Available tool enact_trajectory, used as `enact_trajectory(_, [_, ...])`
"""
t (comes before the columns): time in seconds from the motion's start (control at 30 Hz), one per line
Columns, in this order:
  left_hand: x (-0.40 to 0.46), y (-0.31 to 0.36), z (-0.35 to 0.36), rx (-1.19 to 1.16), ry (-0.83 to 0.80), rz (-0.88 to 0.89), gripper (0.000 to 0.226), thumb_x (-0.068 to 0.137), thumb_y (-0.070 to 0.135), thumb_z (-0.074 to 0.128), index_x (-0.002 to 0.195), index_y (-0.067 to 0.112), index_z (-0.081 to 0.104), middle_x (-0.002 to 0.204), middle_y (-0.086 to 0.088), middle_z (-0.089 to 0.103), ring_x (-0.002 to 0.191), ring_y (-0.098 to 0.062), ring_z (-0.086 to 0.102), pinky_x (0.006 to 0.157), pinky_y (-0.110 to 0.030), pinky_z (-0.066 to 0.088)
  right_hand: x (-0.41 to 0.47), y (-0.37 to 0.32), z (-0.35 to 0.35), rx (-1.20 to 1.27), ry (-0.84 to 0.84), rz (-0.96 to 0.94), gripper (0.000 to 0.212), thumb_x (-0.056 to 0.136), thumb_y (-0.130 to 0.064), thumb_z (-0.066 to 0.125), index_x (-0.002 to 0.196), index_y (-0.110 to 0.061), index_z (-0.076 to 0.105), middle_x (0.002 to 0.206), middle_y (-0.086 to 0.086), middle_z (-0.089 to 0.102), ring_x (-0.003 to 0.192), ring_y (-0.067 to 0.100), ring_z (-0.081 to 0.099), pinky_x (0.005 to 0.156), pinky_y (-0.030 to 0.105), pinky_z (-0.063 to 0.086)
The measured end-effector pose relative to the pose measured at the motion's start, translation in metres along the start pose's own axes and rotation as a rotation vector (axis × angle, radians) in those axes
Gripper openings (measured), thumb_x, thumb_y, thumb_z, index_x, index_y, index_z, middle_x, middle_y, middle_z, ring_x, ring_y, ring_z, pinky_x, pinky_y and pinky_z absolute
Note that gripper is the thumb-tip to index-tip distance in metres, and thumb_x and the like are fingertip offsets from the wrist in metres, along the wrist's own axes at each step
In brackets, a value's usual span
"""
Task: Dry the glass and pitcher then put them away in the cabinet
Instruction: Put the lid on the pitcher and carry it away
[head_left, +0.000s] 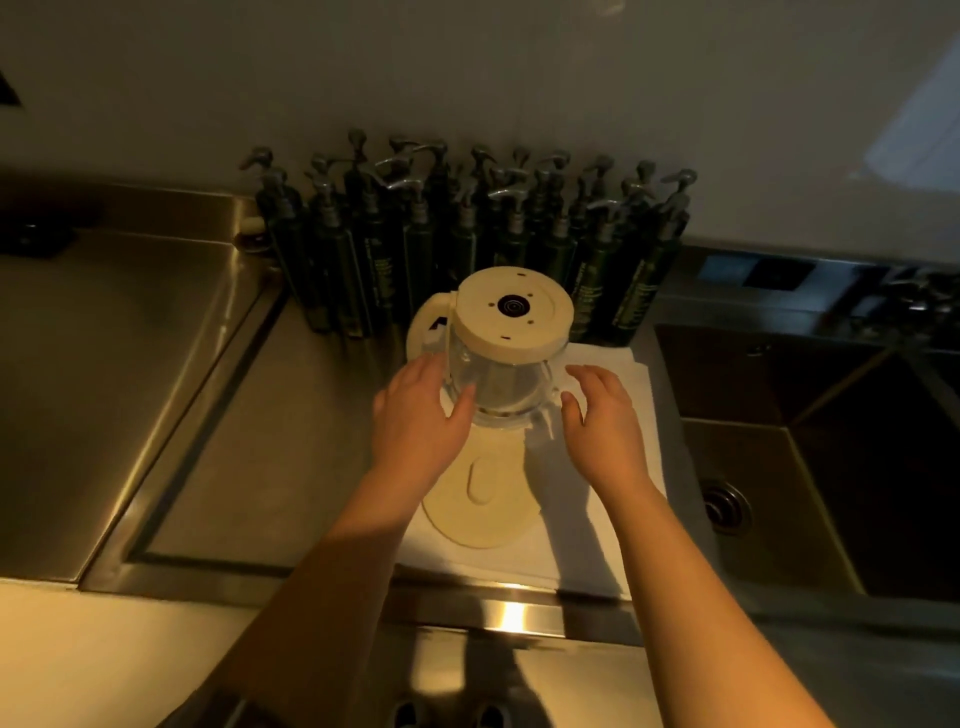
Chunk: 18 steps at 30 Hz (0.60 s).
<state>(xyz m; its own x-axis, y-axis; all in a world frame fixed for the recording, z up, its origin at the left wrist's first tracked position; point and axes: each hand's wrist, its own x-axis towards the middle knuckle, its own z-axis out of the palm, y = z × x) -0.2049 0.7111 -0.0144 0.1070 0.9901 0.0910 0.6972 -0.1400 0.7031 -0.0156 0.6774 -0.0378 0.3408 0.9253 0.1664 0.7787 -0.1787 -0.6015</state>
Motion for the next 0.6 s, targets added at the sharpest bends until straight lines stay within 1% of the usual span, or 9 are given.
enact_trajectory(0.07, [0.004, 0.003, 0.0, 0.023, 0.0, 0.008, 0.055, 0.096, 0.042, 0.049, 0.147, 0.027, 0.033, 0.152, 0.001, 0.035, 0.14, -0.02, 0.03, 0.113, -0.042, 0.026, 0.005, 0.002, 0.0, 0.019, -0.006, -0.008, 0.04, 0.098, -0.02, 0.046, 0.137, -0.016, 0.048, 0.143, 0.007, 0.044, 0.13, 0.023, 0.041, 0.107, 0.036, 0.035])
enact_trajectory(0.17, [0.016, -0.001, 0.003, 0.032, 0.019, 0.044, 0.052, 0.095, 0.043, 0.05, 0.143, 0.026, 0.039, 0.147, 0.001, 0.042, 0.136, -0.021, 0.036, 0.11, -0.041, 0.029, 0.011, 0.0, 0.001, 0.031, -0.009, -0.009, 0.041, 0.099, -0.022, 0.046, 0.139, -0.018, 0.046, 0.145, 0.006, 0.042, 0.132, 0.022, 0.04, 0.107, 0.034, 0.033])
enact_trajectory(0.23, [0.028, -0.008, 0.005, 0.061, 0.019, 0.076, 0.057, 0.093, 0.051, 0.048, 0.143, 0.025, 0.039, 0.144, 0.001, 0.045, 0.134, -0.02, 0.04, 0.109, -0.045, 0.034, 0.017, -0.002, -0.001, 0.067, -0.004, 0.012, 0.043, 0.099, -0.028, 0.045, 0.141, -0.019, 0.043, 0.146, 0.006, 0.04, 0.133, 0.022, 0.039, 0.107, 0.033, 0.033])
enact_trajectory(0.3, [0.041, -0.012, 0.005, 0.068, -0.001, 0.087, 0.069, 0.088, 0.063, 0.045, 0.144, 0.025, 0.035, 0.145, 0.001, 0.045, 0.133, -0.02, 0.042, 0.106, -0.049, 0.038, 0.024, -0.006, -0.002, 0.149, 0.009, 0.046, 0.049, 0.099, -0.037, 0.045, 0.144, -0.02, 0.038, 0.148, 0.007, 0.037, 0.133, 0.021, 0.038, 0.105, 0.031, 0.032])
enact_trajectory(0.37, [0.055, -0.011, 0.004, 0.06, -0.019, 0.078, 0.082, 0.081, 0.071, 0.047, 0.147, 0.027, 0.028, 0.148, 0.0, 0.04, 0.136, -0.021, 0.038, 0.107, -0.051, 0.037, 0.034, -0.011, -0.001, 0.213, 0.024, 0.069, 0.06, 0.095, -0.045, 0.049, 0.147, -0.018, 0.032, 0.149, 0.008, 0.034, 0.135, 0.022, 0.036, 0.104, 0.031, 0.031])
enact_trajectory(0.47, [0.077, -0.006, 0.003, 0.043, -0.071, 0.037, 0.103, 0.072, 0.075, 0.056, 0.152, 0.026, 0.014, 0.158, -0.004, 0.021, 0.144, -0.025, 0.021, 0.114, -0.051, 0.026, 0.055, -0.018, 0.003, 0.278, -0.008, 0.125, 0.077, 0.09, -0.051, 0.055, 0.15, -0.016, 0.024, 0.153, 0.01, 0.028, 0.138, 0.023, 0.031, 0.107, 0.033, 0.029])
enact_trajectory(0.53, [0.091, -0.003, 0.003, 0.042, -0.128, 0.004, 0.112, 0.069, 0.072, 0.064, 0.153, 0.025, 0.007, 0.161, -0.005, 0.011, 0.147, -0.024, 0.012, 0.117, -0.049, 0.02, 0.069, -0.023, 0.005, 0.319, -0.051, 0.155, 0.089, 0.082, -0.062, 0.058, 0.15, -0.016, 0.024, 0.152, 0.009, 0.03, 0.137, 0.024, 0.034, 0.11, 0.038, 0.032])
enact_trajectory(0.6, [0.102, -0.003, 0.003, 0.04, -0.187, -0.017, 0.118, 0.065, 0.069, 0.071, 0.153, 0.025, 0.005, 0.161, -0.005, 0.006, 0.148, -0.025, 0.008, 0.117, -0.049, 0.019, 0.081, -0.024, 0.007, 0.333, -0.088, 0.172, 0.098, 0.075, -0.071, 0.057, 0.15, -0.017, 0.024, 0.152, 0.009, 0.032, 0.136, 0.025, 0.037, 0.11, 0.045, 0.036])
